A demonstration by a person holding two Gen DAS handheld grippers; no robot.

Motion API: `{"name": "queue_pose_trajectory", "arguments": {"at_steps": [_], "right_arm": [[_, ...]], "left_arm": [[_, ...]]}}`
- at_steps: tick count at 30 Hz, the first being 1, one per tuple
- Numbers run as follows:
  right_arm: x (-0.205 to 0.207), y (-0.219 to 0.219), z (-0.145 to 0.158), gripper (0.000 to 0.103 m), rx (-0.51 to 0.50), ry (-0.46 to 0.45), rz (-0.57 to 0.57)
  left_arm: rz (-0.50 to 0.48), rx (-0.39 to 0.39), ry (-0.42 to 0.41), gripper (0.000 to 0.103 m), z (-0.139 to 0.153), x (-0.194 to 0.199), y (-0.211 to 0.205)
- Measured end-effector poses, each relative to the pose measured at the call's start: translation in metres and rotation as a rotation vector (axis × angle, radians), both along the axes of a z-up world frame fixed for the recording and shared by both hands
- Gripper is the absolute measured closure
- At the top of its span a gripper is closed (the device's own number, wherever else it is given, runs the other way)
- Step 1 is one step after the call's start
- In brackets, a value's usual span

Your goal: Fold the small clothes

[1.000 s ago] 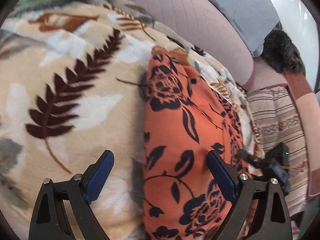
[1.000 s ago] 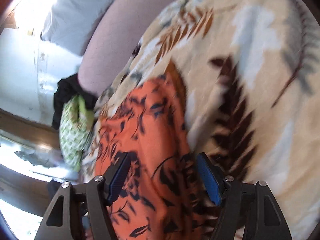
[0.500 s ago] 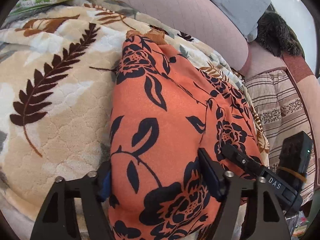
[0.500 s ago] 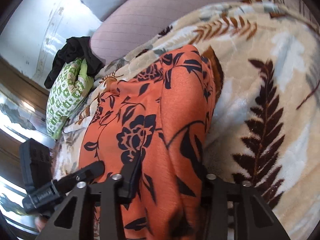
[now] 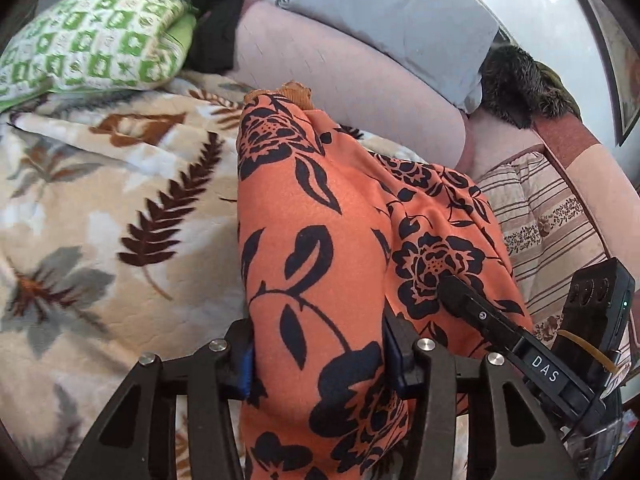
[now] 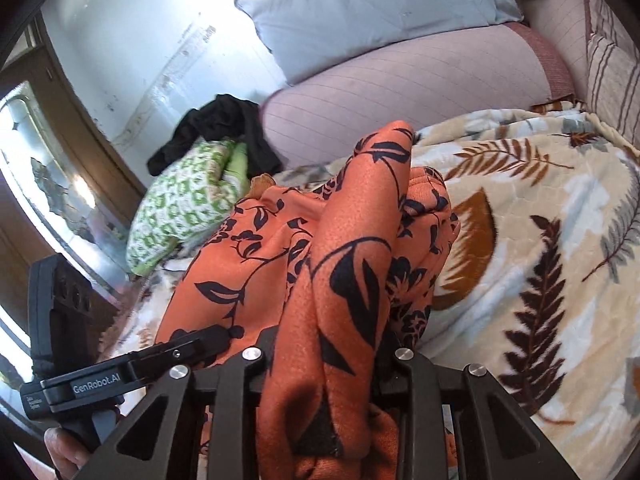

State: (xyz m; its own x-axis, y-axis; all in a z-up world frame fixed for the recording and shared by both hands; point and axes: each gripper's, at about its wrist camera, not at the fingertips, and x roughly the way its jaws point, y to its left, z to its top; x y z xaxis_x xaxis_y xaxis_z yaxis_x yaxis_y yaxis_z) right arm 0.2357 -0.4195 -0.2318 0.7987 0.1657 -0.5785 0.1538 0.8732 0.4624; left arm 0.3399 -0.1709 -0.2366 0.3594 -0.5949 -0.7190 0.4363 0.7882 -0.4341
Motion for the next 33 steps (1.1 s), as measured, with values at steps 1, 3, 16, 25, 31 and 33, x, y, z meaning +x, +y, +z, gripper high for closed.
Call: {"name": "queue_pose_trajectory", "arguments": {"at_steps": [1, 3, 16, 25, 31, 33], "right_arm": [[-0.002, 0.007, 0.002, 0.073, 0.006, -0.008, 0.008], [-0.006, 0.020, 0.003, 0.073, 0.009, -0.015, 0.021], [-0.013, 0.054, -0.073, 0.051, 0.073, 0.296, -0.023], [-0.023, 0.044, -0.005, 0.049, -0.011, -0.013, -0.084], [0.036, 0.044, -0.081, 0.066, 0.143, 0.256, -0.068], [0.040, 0.034, -0.099, 0.067, 0.202, 0.268, -0.097]], "left_arm": [[0.006, 0.005, -0.003, 0.052, 0.001, -0.002, 0.004], [0.019, 0.011, 0.000, 0.052, 0.001, -0.010, 0.018], [0.134, 0.230, 0.087, 0.034, -0.049, -0.039, 0.068], [0.203, 0.317, -0.157, 0.032, -0.022, -0.051, 0.071], [0.169, 0.378, -0.138, 0.013, -0.054, -0.031, 0.063], [0.166, 0.350, -0.110, 0.013, -0.054, -0.031, 0.069]]}}
